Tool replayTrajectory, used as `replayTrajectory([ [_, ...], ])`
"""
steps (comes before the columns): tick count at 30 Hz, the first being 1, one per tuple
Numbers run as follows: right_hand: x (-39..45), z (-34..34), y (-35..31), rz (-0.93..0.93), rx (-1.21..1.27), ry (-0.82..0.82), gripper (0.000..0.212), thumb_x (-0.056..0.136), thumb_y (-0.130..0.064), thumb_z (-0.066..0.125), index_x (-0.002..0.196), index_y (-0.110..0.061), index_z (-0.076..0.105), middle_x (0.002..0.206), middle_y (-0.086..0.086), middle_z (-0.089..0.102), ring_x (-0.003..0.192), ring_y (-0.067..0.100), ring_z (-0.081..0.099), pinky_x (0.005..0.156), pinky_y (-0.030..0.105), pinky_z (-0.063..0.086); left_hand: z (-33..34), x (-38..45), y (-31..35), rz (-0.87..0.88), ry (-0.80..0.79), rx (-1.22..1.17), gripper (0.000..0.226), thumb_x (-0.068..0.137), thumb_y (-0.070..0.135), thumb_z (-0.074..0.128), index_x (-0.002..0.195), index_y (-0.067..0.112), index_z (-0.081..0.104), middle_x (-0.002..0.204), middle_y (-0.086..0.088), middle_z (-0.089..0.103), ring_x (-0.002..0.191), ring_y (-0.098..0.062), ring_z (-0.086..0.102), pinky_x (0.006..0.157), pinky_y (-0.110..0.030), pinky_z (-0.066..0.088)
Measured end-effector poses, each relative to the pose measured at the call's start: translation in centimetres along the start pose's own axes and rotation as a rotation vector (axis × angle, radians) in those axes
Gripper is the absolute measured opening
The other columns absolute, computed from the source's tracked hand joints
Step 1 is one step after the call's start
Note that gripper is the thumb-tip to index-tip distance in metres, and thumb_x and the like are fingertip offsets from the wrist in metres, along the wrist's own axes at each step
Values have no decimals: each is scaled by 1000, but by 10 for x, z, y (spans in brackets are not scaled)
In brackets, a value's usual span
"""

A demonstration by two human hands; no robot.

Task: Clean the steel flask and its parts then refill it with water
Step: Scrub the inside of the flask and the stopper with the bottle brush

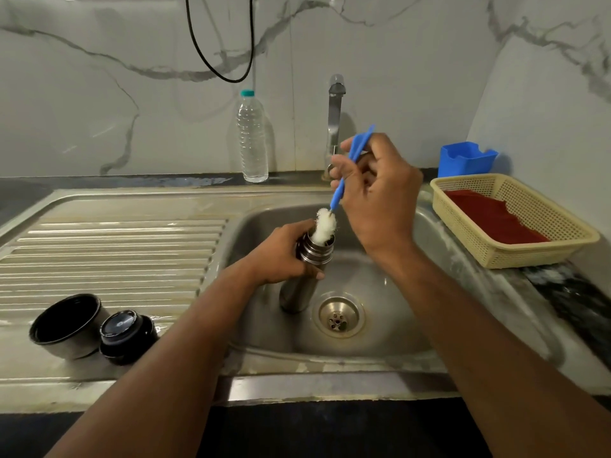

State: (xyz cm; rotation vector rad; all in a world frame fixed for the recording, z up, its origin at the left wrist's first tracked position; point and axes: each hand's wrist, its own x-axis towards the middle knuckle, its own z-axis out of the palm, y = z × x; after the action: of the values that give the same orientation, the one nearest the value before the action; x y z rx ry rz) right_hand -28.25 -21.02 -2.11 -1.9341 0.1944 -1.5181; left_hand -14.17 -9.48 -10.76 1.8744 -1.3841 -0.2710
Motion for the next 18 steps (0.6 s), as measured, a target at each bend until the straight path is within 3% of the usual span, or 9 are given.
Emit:
replayTrajectory([
  [3, -16, 12, 6, 23, -90, -139, 23, 97, -28, 72, 106, -7, 66, 83, -2, 76, 72, 9, 75, 66, 36, 64, -2, 1, -2, -15, 3, -18, 71, 61, 21, 101, 123, 24, 67, 113, 9, 75, 108, -3, 69, 98, -23, 53],
  [5, -27, 21, 8, 21, -143, -274, 24, 97, -29, 73, 106, -9, 65, 82, 0, 74, 73, 12, 74, 67, 37, 63, -4, -1, -5, -33, -1, -37, 70, 61, 21, 101, 122, 27, 67, 111, 10, 75, 106, -2, 70, 97, -27, 55],
  [6, -26, 21, 8, 10, -129, -260, 22, 97, -27, 73, 106, -9, 66, 83, -1, 75, 74, 10, 74, 67, 36, 64, -5, -2, -5, -40, 2, -48, 72, 59, 27, 101, 122, 26, 67, 112, 9, 76, 107, -4, 70, 100, -32, 56],
  [9, -3, 6, 2, 3, -29, -18, 16, 97, -21, 73, 103, -6, 69, 84, -6, 76, 73, 3, 75, 66, 27, 64, -4, -2, -5, -39, 21, -57, 88, 54, 41, 97, 133, 22, 66, 122, 8, 75, 118, -8, 68, 109, -40, 52],
  [11, 0, -2, 4, 18, -53, 46, 17, 98, -23, 73, 102, -8, 67, 80, -8, 75, 71, 1, 74, 66, 26, 63, -4, -2, -3, -21, 15, -33, 87, 56, 35, 100, 135, 21, 66, 124, 8, 73, 120, -8, 66, 111, -39, 51],
  [13, -3, -2, 13, 90, -118, 25, 20, 99, -26, 72, 99, -8, 63, 76, -10, 73, 68, 0, 73, 66, 30, 64, -6, -2, -3, -22, 23, -8, 78, 60, 25, 101, 130, 21, 67, 120, 9, 73, 115, -6, 67, 108, -38, 52],
  [18, -2, 3, 28, 287, -122, -63, 23, 97, -26, 75, 98, -8, 61, 76, -2, 73, 69, 7, 75, 63, 39, 65, -7, -2, -2, -12, 52, 26, 69, 60, 27, 102, 121, 22, 69, 110, 10, 74, 106, -5, 69, 101, -35, 55],
])
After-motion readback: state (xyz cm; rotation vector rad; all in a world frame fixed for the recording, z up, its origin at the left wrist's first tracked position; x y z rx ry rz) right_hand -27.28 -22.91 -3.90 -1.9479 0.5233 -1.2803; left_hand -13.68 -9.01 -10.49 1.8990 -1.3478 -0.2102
